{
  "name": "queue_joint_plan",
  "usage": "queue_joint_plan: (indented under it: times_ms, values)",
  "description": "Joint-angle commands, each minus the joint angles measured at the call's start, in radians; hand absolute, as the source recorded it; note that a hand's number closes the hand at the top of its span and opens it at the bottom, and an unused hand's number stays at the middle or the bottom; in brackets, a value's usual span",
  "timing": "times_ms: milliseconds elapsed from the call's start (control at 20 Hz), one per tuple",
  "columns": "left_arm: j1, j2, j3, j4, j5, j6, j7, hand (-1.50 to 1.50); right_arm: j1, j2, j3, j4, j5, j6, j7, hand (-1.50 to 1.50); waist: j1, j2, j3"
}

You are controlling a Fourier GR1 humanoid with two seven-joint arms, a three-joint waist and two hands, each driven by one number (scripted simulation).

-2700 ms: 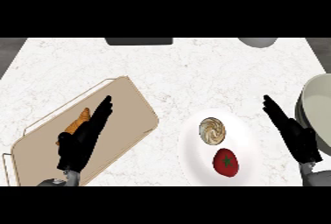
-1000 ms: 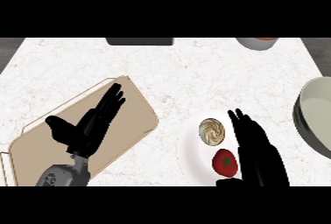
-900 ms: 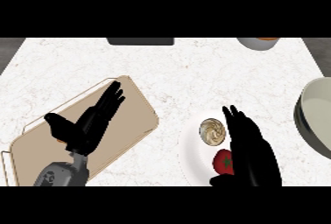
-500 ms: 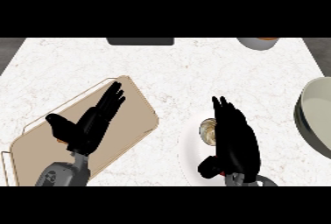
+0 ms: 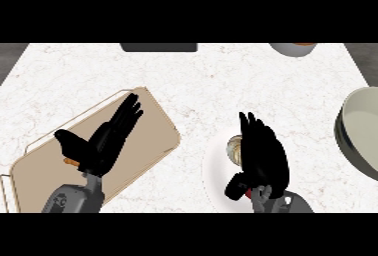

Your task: Pick the cupcake from the plate and place it in the bowl

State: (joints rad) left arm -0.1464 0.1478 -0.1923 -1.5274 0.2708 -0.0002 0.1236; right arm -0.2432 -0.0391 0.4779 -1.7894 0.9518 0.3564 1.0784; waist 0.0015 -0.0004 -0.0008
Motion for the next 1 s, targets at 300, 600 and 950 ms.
queue_joint_plan:
  times_ms: [300,600,950]
  values:
    - [0.011,-0.004,0.024,-0.009,-0.014,-0.033,0.013,0.00,0.051,0.038,0.056,0.089,0.088,-0.013,0.091,-1.50,0.000,0.000,0.001]
    - [-0.042,-0.052,0.026,0.050,-0.057,-0.014,-0.012,0.00,-0.030,0.038,0.012,0.201,0.076,-0.069,0.069,-1.50,-0.002,0.001,0.001]
    - [0.051,-0.064,0.023,-0.046,-0.072,-0.018,0.005,0.00,-0.034,0.039,-0.020,0.292,0.118,-0.136,-0.006,-1.50,0.003,0.001,0.001]
